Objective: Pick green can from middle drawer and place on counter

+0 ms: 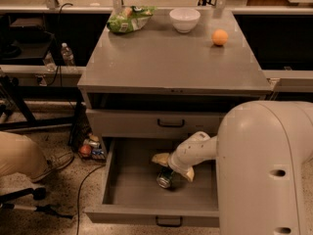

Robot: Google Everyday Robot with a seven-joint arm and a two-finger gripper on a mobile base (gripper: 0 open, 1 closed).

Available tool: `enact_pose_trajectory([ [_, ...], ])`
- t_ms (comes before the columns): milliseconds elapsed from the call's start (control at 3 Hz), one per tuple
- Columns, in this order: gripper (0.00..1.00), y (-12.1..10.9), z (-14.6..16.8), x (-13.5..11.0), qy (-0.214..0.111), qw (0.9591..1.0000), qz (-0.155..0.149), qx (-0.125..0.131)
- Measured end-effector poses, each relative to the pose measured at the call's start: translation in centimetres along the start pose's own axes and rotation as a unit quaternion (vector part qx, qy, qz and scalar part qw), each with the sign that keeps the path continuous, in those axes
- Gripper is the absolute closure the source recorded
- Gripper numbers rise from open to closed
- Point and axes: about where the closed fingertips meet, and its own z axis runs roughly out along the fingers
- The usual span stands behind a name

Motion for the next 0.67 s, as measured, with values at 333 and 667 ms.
enact_pose_trajectory([
  [333, 0.0, -0.54, 0.9, 0.32, 0.007, 1.0, 0.002, -0.004],
  [667, 0.0, -0.76, 1.32, 0.52, 0.012, 0.9999, 0.003, -0.006],
])
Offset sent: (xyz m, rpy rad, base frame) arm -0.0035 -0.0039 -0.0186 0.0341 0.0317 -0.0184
